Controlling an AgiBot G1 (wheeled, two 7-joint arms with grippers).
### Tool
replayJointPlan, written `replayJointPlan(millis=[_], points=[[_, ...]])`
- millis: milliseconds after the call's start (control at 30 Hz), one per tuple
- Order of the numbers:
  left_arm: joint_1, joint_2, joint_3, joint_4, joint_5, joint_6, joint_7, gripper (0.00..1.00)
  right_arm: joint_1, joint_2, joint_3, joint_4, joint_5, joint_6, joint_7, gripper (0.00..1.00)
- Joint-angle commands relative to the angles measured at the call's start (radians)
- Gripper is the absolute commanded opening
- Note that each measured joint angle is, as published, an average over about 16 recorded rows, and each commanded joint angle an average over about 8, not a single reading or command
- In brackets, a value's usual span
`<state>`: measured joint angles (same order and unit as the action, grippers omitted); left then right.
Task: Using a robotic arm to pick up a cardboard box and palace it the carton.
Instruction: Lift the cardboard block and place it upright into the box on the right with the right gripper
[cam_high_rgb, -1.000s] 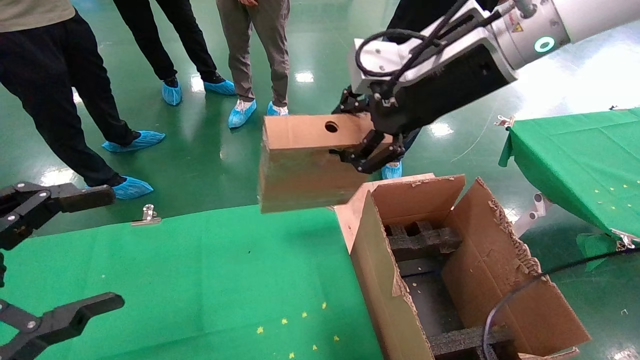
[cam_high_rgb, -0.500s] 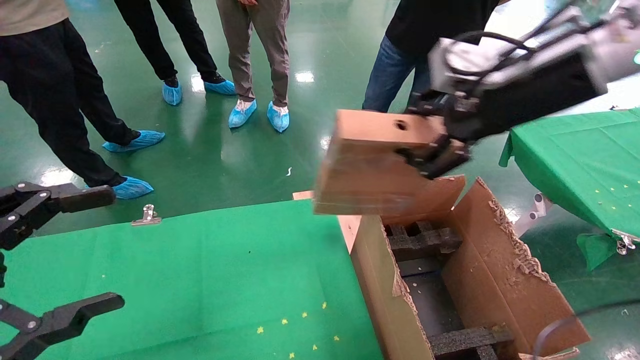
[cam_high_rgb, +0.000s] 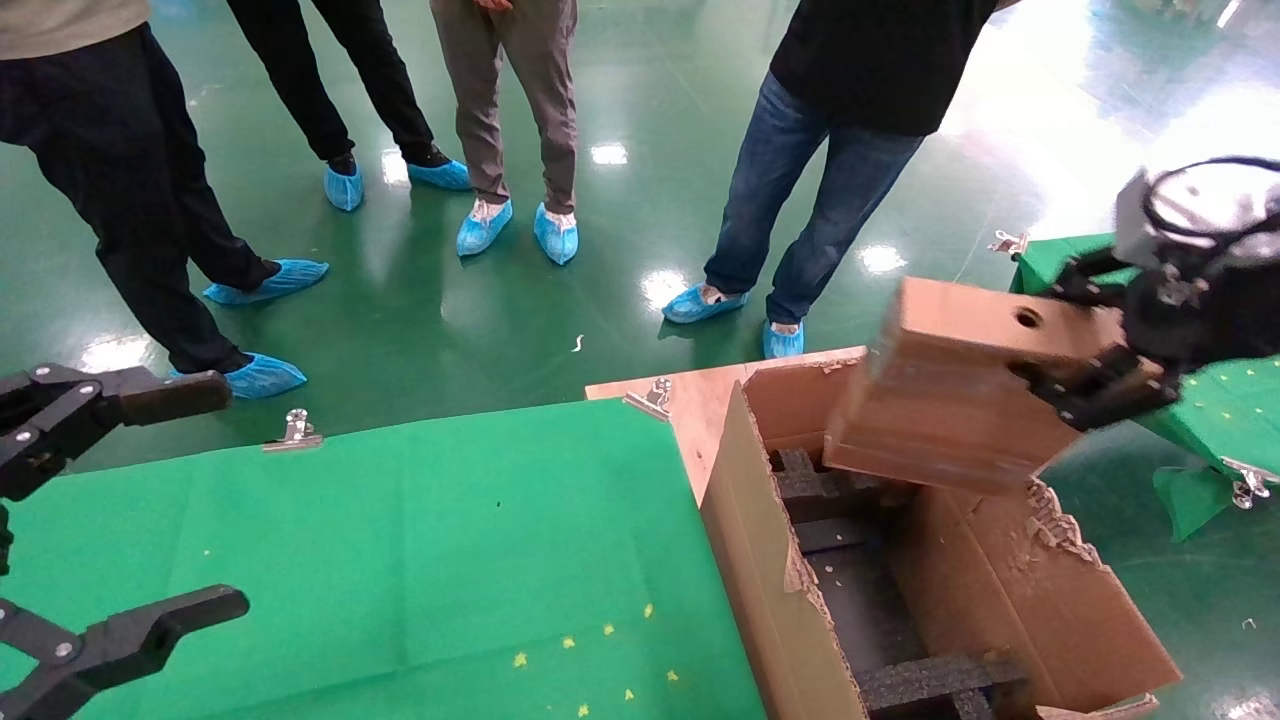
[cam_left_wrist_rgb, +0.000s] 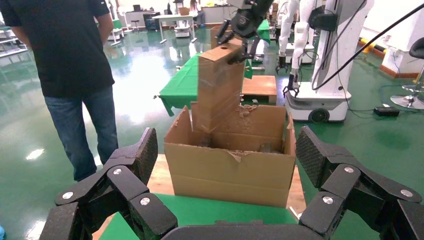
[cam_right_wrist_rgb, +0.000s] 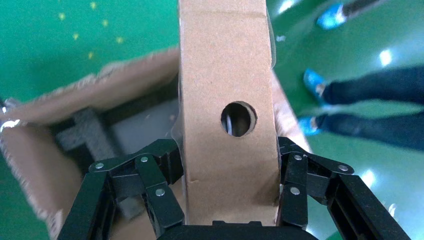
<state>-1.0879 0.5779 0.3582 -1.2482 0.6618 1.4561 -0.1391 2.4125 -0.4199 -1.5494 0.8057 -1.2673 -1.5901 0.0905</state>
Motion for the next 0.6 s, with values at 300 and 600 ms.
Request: replayJointPlan(millis=[300,600], points=[[0.000,0.000,0.000,0.000,0.000,0.000,0.000,1.00,0.013,0.070,-0.094,0.027,0.009,0.010,0.017,0.00],[0.000,0.000,0.000,0.000,0.000,0.000,0.000,1.00,0.007,0.067,-0.105,0.031,0.021,0.012,0.018,0.00]])
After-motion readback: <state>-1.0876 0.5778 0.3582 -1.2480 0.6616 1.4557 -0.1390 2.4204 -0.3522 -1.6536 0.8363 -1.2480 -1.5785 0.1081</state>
